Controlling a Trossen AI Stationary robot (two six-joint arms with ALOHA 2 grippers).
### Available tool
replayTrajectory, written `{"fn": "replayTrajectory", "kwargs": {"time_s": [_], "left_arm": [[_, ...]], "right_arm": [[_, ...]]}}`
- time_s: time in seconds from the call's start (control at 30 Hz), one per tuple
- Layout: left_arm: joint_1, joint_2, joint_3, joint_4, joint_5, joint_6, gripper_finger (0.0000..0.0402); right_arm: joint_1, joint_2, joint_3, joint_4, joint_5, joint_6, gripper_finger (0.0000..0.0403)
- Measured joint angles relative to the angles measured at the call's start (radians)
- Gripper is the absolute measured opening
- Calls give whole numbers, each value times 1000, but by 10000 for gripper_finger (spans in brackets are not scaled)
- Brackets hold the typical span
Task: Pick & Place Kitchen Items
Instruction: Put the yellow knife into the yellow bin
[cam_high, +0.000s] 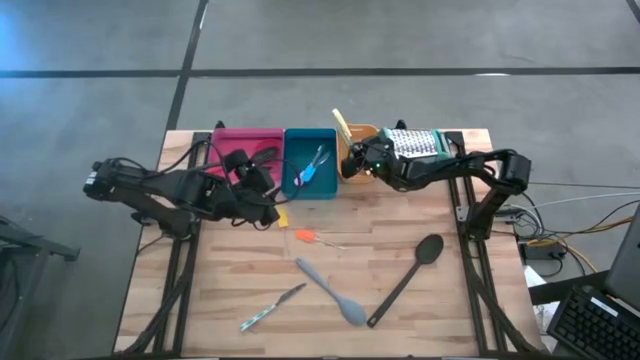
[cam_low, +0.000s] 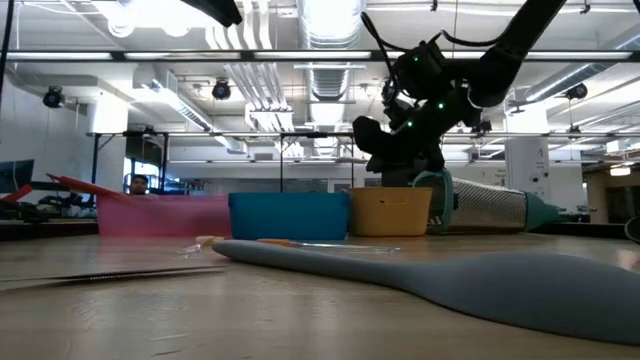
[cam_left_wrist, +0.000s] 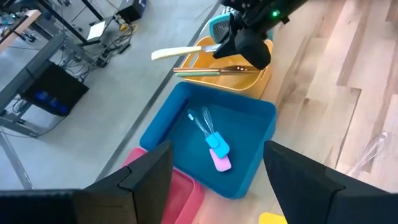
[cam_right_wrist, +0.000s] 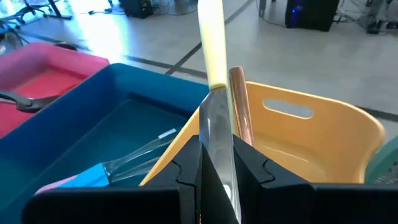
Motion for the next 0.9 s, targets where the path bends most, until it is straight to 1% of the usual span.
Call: {"fn": "replayTrajectory", "kwargs": {"time_s": [0.17,0.3,0.37,0.43,0.53,0.7,0.8,0.9], "left_arm": [[0,-5,0,6,0,4,252],[0,-5,0,6,0,6,252],[0,-5,0,6,0,6,252],[0,-5,0,6,0,14,252],[0,-5,0,6,-1,26,252],[0,-5,0,-1,0,28,252],[0,-6,0,-14,0,28,252],[0,-11,0,-29,4,28,252]], "right_arm": [[7,-7,17,-27,-44,30,41],[25,-26,76,-18,-9,-9,41],[28,-27,107,-40,-1,-13,41],[30,-8,137,-62,7,4,41],[32,22,179,-60,46,13,41],[34,113,238,-61,45,30,41],[33,165,257,-58,46,51,41],[20,196,245,-62,48,99,41]]}}
